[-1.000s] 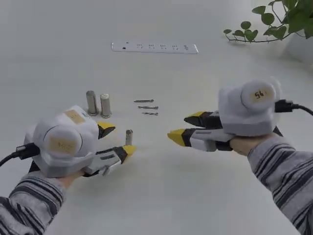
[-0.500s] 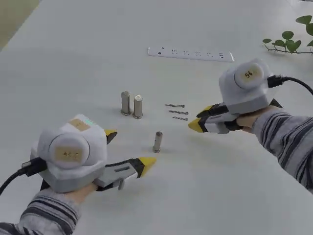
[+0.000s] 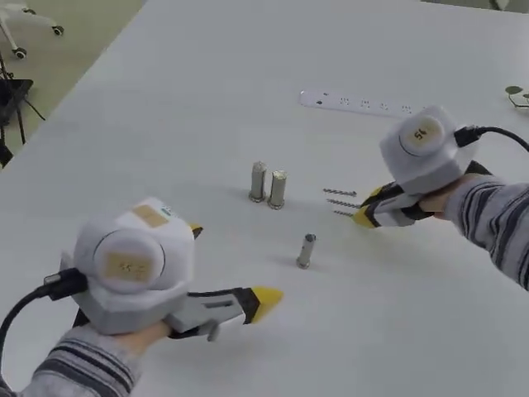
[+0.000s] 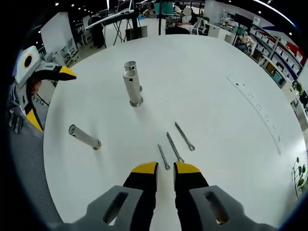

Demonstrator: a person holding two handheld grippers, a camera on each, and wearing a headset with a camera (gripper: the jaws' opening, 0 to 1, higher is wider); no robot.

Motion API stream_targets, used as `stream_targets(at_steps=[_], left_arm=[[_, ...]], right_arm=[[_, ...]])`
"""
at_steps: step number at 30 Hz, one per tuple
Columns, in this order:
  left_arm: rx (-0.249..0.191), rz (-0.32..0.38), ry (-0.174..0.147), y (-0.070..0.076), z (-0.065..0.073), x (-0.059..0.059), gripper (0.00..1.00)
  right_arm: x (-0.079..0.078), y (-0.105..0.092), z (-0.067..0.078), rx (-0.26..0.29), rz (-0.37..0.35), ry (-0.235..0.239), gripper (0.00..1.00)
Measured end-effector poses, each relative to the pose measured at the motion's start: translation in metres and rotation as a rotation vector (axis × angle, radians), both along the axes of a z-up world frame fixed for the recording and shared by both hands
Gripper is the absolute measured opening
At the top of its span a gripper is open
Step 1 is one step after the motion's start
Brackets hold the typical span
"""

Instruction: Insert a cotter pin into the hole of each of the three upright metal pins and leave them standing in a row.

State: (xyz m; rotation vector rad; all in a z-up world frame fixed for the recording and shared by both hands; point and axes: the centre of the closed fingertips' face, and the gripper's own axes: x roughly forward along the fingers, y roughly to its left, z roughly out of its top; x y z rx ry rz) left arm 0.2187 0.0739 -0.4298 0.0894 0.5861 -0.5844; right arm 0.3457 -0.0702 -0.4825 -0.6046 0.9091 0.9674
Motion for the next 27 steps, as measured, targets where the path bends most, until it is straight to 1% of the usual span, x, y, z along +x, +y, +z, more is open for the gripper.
stream_targets(at_steps=[1, 2, 4, 5, 6, 7, 10, 13, 14, 15, 17, 20, 22, 24, 25, 26, 27], left_arm=[[0.001, 0.003, -0.004, 0.001, 0.001, -0.001, 0.76], [-0.003, 0.009, -0.004, 0.002, 0.002, -0.001, 0.75], [-0.011, 0.01, -0.007, 0.002, 0.004, -0.002, 0.74], [-0.015, 0.007, -0.01, 0.0, 0.005, -0.002, 0.73], [-0.016, 0.002, -0.01, 0.0, 0.005, -0.002, 0.72], [-0.015, -0.01, -0.006, -0.003, 0.004, -0.003, 0.71], [-0.011, -0.029, 0.003, -0.006, 0.002, -0.006, 0.69], [-0.005, -0.043, 0.009, -0.009, 0.002, -0.008, 0.66], [-0.01, -0.046, 0.011, -0.01, 0.002, -0.009, 0.65], [-0.018, -0.047, 0.01, -0.011, 0.003, -0.009, 0.65], [-0.026, -0.052, 0.009, -0.013, 0.005, -0.01, 0.65], [-0.018, -0.06, 0.011, -0.015, 0.005, -0.013, 0.63], [-0.019, -0.061, 0.012, -0.016, 0.005, -0.015, 0.62], [-0.018, -0.064, 0.011, -0.017, 0.007, -0.016, 0.61], [-0.015, -0.068, 0.005, -0.017, 0.008, -0.017, 0.61], [-0.013, -0.072, 0.003, -0.017, 0.009, -0.017, 0.6], [-0.01, -0.076, 0.002, -0.017, 0.01, -0.018, 0.58]], right_arm=[[0.0, 0.0, -0.002, -0.001, 0.001, 0.016, 0.08], [-0.002, 0.0, -0.005, -0.005, -0.004, 0.046, 0.08], [-0.001, 0.0, -0.007, -0.011, -0.002, 0.062, 0.08], [-0.003, -0.001, -0.01, -0.028, 0.004, 0.074, 0.07], [0.0, -0.001, -0.008, -0.032, -0.002, 0.06, 0.06], [0.0, -0.001, -0.007, -0.038, 0.015, 0.057, 0.04], [-0.002, -0.002, -0.008, -0.068, 0.043, 0.067, 0.02], [0.002, -0.003, -0.007, -0.121, 0.099, 0.019, 0.0], [0.0, -0.001, -0.008, -0.145, 0.152, 0.007, 0.0], [0.0, -0.001, -0.008, -0.177, 0.206, -0.019, 0.0], [-0.002, -0.001, -0.008, -0.205, 0.227, -0.034, 0.0], [-0.003, 0.0, -0.008, -0.207, 0.222, -0.025, 0.0], [-0.003, -0.001, -0.008, -0.198, 0.212, -0.021, 0.0], [-0.004, -0.001, -0.006, -0.175, 0.189, -0.019, 0.0], [-0.006, 0.001, -0.006, -0.147, 0.168, -0.012, 0.0], [-0.007, 0.003, -0.004, -0.123, 0.156, -0.015, 0.0], [-0.007, 0.004, -0.001, -0.103, 0.144, -0.029, 0.0]])
